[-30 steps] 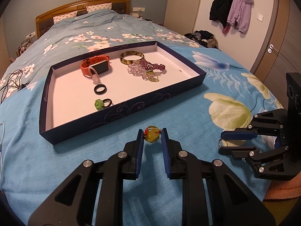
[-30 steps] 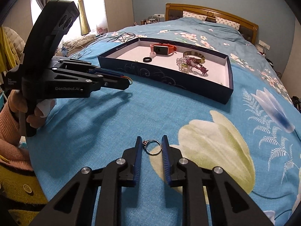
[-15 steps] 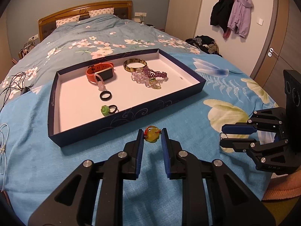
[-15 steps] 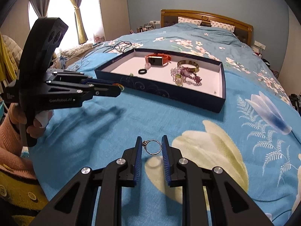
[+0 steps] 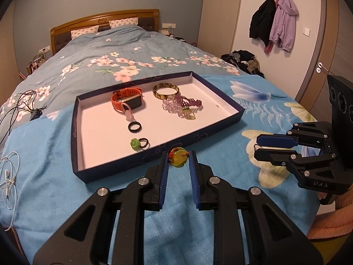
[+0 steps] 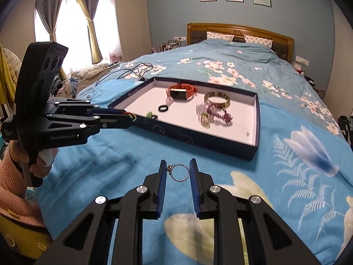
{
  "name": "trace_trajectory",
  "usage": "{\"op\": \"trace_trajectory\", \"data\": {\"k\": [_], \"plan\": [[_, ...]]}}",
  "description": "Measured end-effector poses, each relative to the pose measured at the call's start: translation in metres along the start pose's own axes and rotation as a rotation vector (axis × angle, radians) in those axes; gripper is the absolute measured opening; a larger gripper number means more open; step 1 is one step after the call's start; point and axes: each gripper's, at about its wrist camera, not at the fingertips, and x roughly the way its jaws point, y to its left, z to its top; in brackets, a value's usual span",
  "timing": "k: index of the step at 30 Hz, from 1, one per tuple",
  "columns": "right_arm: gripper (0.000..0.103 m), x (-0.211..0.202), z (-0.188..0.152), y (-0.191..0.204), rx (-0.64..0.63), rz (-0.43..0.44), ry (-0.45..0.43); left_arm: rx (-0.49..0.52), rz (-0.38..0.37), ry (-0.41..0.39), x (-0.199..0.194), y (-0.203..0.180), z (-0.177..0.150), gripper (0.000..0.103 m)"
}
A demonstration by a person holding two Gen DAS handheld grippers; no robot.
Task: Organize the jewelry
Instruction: 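Grasp the silver ring with the right tool while the left tool lifts the yellow ring, then carry the yellow ring and silver ring over the box lid with both tools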
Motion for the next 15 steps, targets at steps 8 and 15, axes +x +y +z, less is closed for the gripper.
{"op": "trace_trajectory", "data": {"k": [8,15], "plan": [[0.019,0.006,0.015,-0.005,-0.010,-0.005,-0.026,0.005,0.022,-0.025,-0.004,0.002,0.010,0.019],[0.019,0.009,0.028,-0.010,-0.012,-0.011,-0.053,0.006,0.036,-0.036,-0.003,0.004,0.015,0.019]]}}
